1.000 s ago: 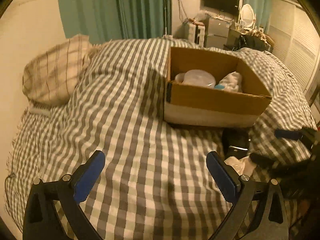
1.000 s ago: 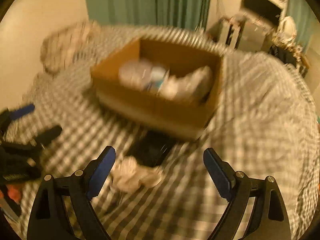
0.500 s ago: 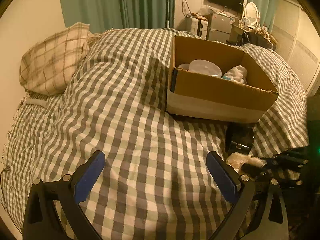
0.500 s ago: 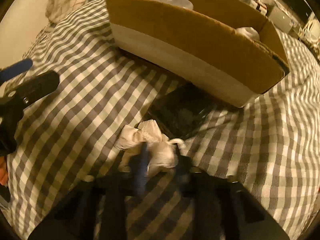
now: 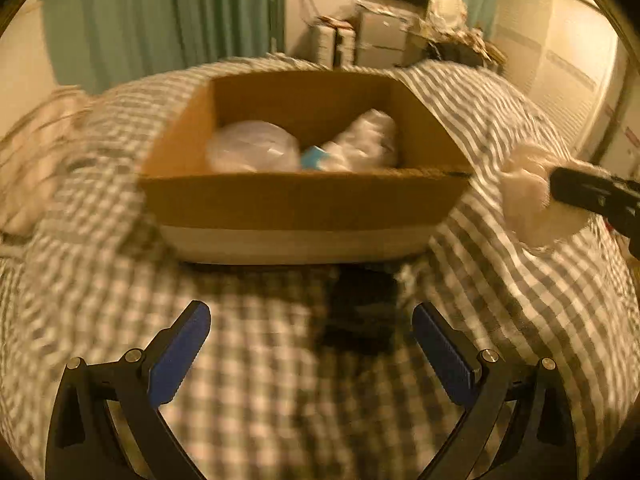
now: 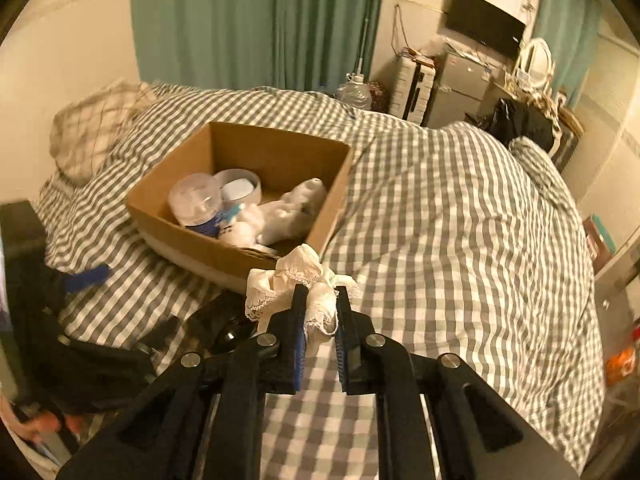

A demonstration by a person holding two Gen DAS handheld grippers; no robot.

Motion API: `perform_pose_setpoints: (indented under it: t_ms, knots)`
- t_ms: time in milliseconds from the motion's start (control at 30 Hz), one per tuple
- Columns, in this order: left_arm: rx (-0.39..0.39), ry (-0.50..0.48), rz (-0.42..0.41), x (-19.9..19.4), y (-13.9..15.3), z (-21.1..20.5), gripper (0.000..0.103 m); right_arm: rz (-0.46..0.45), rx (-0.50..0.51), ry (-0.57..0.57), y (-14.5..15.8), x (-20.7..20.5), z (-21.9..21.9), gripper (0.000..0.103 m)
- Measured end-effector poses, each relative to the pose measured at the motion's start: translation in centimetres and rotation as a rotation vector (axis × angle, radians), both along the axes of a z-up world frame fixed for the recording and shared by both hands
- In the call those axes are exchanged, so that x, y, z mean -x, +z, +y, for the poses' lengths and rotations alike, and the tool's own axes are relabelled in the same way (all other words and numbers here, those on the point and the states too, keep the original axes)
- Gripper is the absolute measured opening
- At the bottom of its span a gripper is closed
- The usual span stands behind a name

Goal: Organize objects
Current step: 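Grasp the black object beside the box with the left tool, then lower the black object and lace cloth into the box and open both tools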

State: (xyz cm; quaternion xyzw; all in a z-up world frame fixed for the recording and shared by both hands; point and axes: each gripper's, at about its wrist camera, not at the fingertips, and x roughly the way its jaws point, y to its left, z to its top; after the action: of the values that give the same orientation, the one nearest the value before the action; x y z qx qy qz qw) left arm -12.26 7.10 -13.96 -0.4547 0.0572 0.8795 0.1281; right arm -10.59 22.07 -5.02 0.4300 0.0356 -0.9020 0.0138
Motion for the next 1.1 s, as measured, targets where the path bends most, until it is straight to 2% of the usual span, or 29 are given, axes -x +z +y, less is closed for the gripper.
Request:
perform_pose_setpoints:
  t_ms: [100, 200, 267, 333, 400, 533, 700, 833, 967, 1100]
  knots:
    - [0.065, -0.046, -0.023, 0.5, -2.1, 2.2, 0.103, -0.019, 0.031, -0.004, -1.5, 0.6, 0.5, 0.011]
    - [0.063, -0.058, -0.069, 1.4, -3.9, 2.9, 0.099, -0.037, 0.056, 0.003, -3.2, 1.1, 0.4, 0.011]
    - [0.012, -0.047, -0.137, 2.6, -5.1, 2.6, 0.088, -0.047, 0.072, 0.008, -3.7, 1.2, 0.6, 0.011]
    - [-0.007, -0.029, -0.197, 3.3, -6.1, 2.2, 0.051, -0.053, 0.081, 0.011, -3.9, 1.1, 0.9, 0.011]
    - [-0.004, -0.034, -0.212, 3.2, -6.2, 2.1, 0.049, -0.052, 0.087, 0.011, -4.0, 1.1, 1.0, 0.011]
    - [-0.004, -0.044, -0.161, 1.7, -4.3, 1.5, 0.049, -0.036, 0.079, 0.005, -3.3, 0.6, 0.9, 0.011]
    - [-0.033, -0.006, -0.105, -0.4, -0.8, -0.6, 0.047, -0.001, 0.073, 0.018, -1.1, -1.0, 0.2, 0.011]
    - [-0.095, 0.004, -0.028, -2.1, 3.8, -2.8, 0.046, 0.050, 0.051, 0.029, 1.8, -2.5, -0.9, 0.011]
    - [-0.113, -0.004, 0.072, -2.5, 8.7, -3.3, 0.046, 0.103, 0.023, 0.054, 5.0, -3.3, -2.1, 0.011]
    - [-0.129, 0.014, 0.173, 0.0, 13.5, -4.5, 0.046, 0.145, 0.011, 0.077, 7.7, -2.4, -2.9, 0.011]
